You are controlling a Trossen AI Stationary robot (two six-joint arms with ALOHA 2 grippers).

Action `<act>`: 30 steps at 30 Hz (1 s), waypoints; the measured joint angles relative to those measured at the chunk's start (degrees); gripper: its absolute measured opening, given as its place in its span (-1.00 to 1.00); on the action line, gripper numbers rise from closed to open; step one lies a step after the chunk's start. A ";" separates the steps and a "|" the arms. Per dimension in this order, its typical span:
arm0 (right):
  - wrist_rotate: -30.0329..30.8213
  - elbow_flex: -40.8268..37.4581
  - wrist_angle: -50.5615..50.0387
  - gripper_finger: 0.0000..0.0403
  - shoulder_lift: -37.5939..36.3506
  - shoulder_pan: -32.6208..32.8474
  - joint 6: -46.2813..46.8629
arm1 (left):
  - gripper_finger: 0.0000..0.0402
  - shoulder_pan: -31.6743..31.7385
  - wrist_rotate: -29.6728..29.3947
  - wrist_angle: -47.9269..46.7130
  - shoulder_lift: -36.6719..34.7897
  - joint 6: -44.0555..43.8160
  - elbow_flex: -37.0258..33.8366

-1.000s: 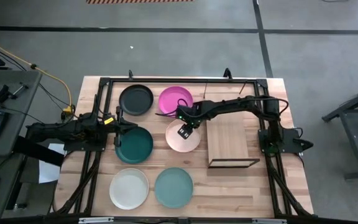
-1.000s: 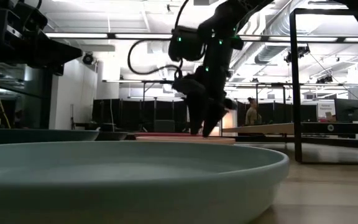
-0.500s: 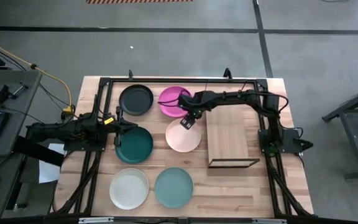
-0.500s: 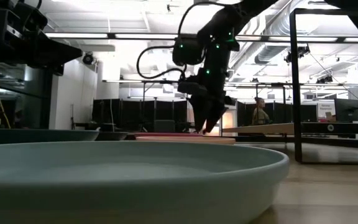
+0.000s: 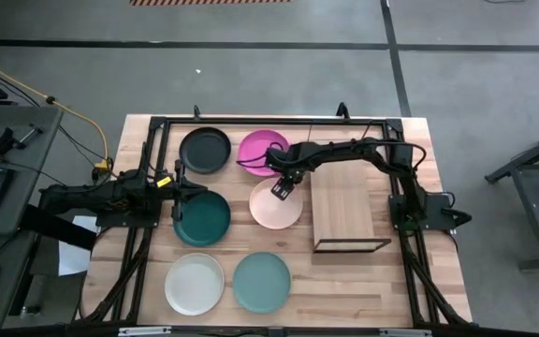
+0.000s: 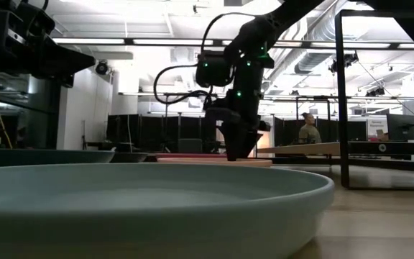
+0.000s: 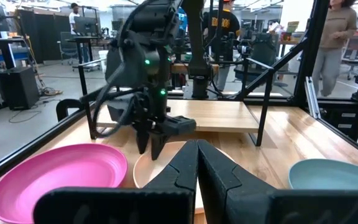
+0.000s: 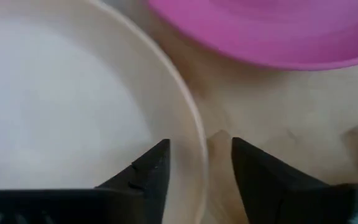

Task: Place and stack plates onto a shelf
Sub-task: Put the light red plate on the shelf

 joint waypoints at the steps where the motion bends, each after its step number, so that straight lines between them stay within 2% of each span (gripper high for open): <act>1: -0.08 0.00 0.01 -0.37 0.23 0.10 0.06 | -1.00 0.02 0.00 0.01 0.00 0.00 -0.02; 7: -0.13 0.02 0.66 -0.88 0.45 0.34 0.58 | -1.00 0.00 0.00 0.02 0.00 0.00 -0.02; 9: -1.45 0.06 1.17 -0.96 0.25 0.32 0.47 | -1.00 0.01 0.00 0.01 0.02 0.00 -0.02; 14: -6.73 0.11 2.97 -0.99 -1.27 0.48 1.59 | -1.00 0.02 0.00 0.00 0.02 0.00 -0.02; 19: -12.12 0.11 4.42 -1.00 -6.37 0.50 -0.21 | -1.00 0.02 0.00 0.02 0.01 0.00 -0.01; 24: -11.56 0.15 4.51 -1.00 -12.11 0.23 -2.58 | -1.00 0.02 0.00 0.02 0.01 0.00 -0.01; 30: -10.82 0.07 1.05 -0.99 -11.07 0.22 2.88 | -1.00 0.00 0.00 0.02 0.00 0.00 -0.02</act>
